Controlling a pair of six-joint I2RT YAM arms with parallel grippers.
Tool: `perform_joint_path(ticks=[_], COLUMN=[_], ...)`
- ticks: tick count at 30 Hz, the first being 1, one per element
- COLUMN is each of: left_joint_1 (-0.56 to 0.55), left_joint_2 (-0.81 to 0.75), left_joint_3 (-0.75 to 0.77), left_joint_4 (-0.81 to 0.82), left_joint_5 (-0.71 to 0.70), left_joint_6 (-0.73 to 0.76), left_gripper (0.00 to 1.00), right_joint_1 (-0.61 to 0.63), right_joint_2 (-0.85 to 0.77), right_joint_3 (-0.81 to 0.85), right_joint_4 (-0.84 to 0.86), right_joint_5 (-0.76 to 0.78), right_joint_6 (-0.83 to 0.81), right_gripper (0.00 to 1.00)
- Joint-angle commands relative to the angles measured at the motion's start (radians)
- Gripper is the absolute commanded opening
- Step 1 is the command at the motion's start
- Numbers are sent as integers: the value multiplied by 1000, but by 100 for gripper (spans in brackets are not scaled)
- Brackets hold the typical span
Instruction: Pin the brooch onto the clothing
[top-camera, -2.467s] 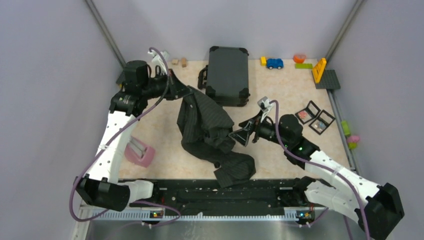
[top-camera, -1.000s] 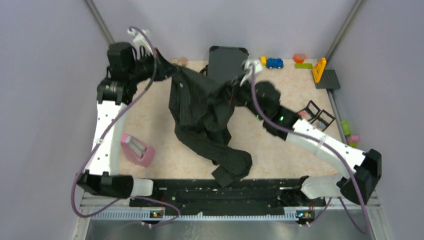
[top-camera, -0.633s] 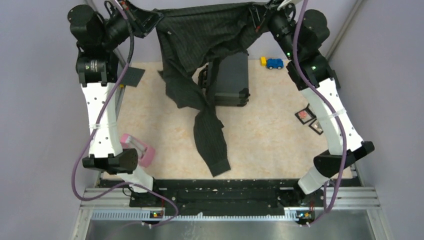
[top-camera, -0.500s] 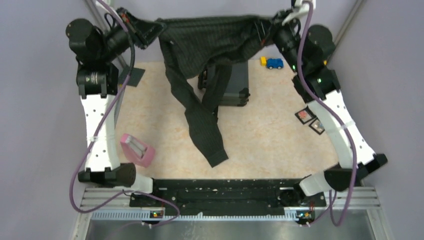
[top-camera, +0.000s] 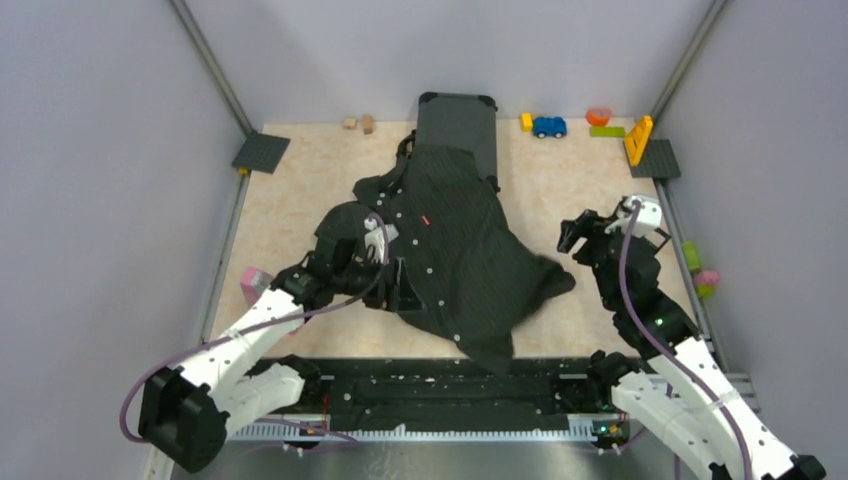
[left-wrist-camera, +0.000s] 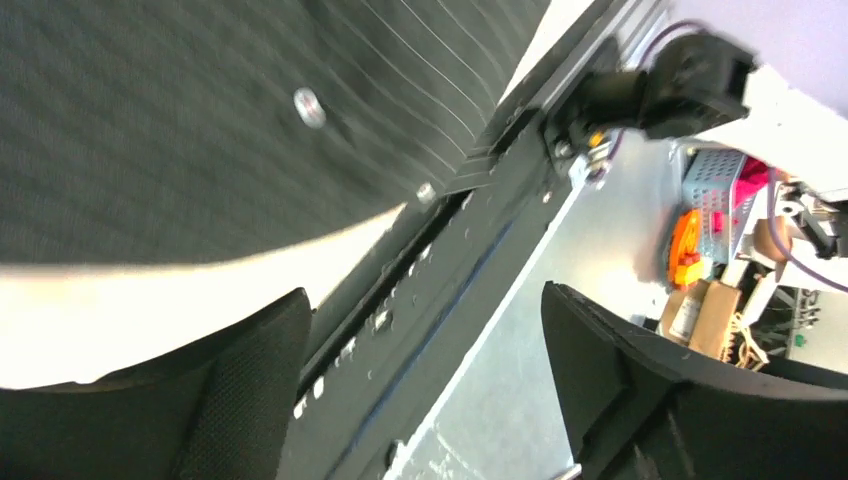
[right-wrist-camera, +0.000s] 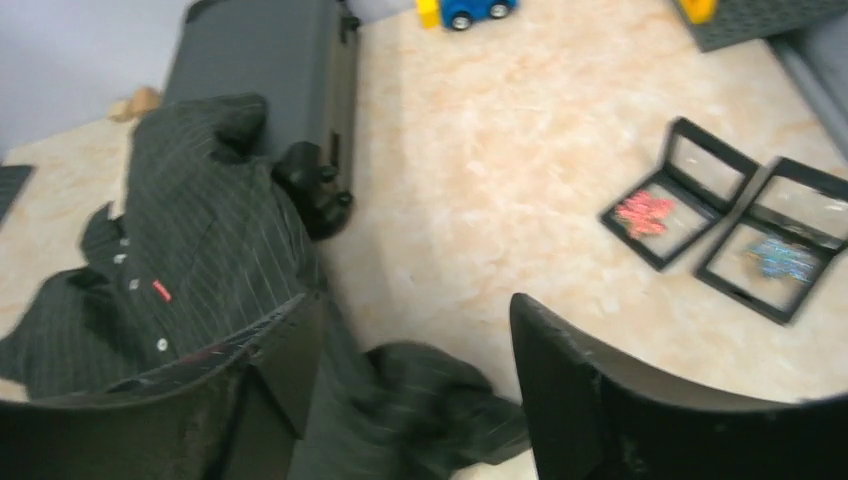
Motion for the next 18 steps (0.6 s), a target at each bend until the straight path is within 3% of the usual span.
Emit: perform_joint_path(ticks=[1,5,12,16,18], left_joint_1=[-47,-48,-11,93,197], left_joint_2=[-160,-210,-28,58,73], left_joint_3=[18,135,259,249,216], left_joint_4=[-98,-159,-197,-144,-68], left_joint_5=[-175,-359,-759,-791,-759], left_joint_6=[29,64,23,-20,-32], left_gripper=[93,98,98,98,98], right_joint_1=[-9,-9,-8,-7,-8], right_joint_2=[-47,22,282,409,470], right_joint_3=[23,77,117,130,152], right_joint_4=[-44,-28,71,132,171], right_joint_5=[140,57,-413,-549,-571], right_joint_6=[4,-56,-105,-85,-85], right_gripper=[75,78,73,72,72])
